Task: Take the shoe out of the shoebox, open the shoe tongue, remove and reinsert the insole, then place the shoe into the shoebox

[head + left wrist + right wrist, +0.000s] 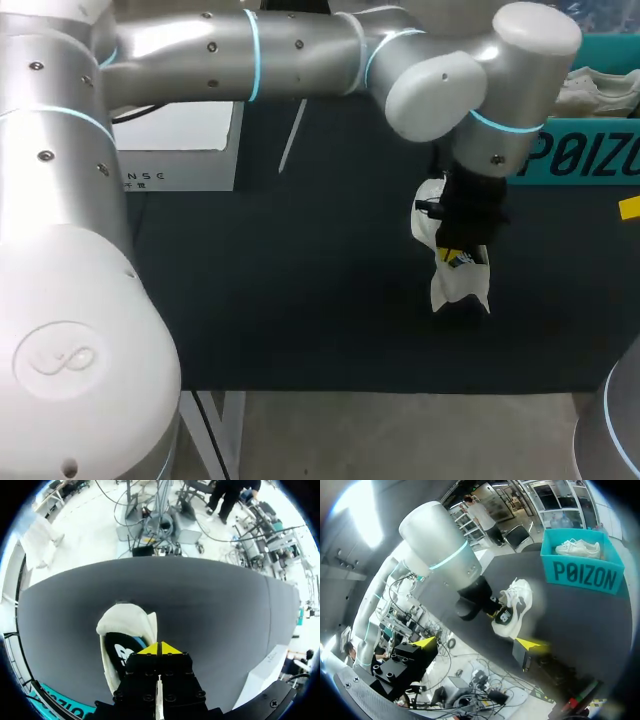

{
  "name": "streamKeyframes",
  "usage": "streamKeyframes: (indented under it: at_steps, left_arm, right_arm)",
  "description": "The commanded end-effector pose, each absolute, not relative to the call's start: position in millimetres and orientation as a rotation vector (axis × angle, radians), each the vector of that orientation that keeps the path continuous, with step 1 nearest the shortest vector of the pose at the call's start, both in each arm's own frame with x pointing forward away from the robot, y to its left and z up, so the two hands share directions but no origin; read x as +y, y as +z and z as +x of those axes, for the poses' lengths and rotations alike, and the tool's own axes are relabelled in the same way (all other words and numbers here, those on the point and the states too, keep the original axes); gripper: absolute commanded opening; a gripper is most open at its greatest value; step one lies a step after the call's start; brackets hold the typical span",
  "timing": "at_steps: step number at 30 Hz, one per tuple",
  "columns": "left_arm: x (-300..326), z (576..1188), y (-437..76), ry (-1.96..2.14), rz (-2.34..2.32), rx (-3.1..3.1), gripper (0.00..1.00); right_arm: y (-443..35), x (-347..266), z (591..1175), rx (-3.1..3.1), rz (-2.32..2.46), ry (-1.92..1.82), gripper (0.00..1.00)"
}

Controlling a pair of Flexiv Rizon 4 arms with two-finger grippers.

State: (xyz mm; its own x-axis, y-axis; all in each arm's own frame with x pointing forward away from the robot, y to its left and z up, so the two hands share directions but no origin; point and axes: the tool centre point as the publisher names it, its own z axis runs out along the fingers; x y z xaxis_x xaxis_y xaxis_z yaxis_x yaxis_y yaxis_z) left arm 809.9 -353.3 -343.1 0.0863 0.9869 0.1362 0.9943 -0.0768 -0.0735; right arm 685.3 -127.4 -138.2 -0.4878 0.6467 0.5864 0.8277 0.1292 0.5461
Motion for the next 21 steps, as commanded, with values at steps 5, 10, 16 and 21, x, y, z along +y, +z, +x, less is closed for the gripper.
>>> streamKeyframes:
  at_steps: [5,10,16,21]
  left_arm:
    - [-355,806,-354,-0.11,-2.096,-2.119,0.0]
    - [-359,809,-348,-0.059,-2.09,-2.163,0.0]
    - [-364,815,-338,-0.046,-2.101,-2.183,0.0]
    - [-372,818,-339,-0.041,-2.106,-2.194,0.0]
  right_arm:
    - [-138,-127,673,-2.198,-1.479,-1.301,1.0]
    - [-138,-127,673,-2.198,-1.479,-1.301,1.0]
    - [-138,-127,673,-2.198,-1.479,-1.301,1.0]
    - [-138,-127,673,-2.198,-1.479,-1.301,1.0]
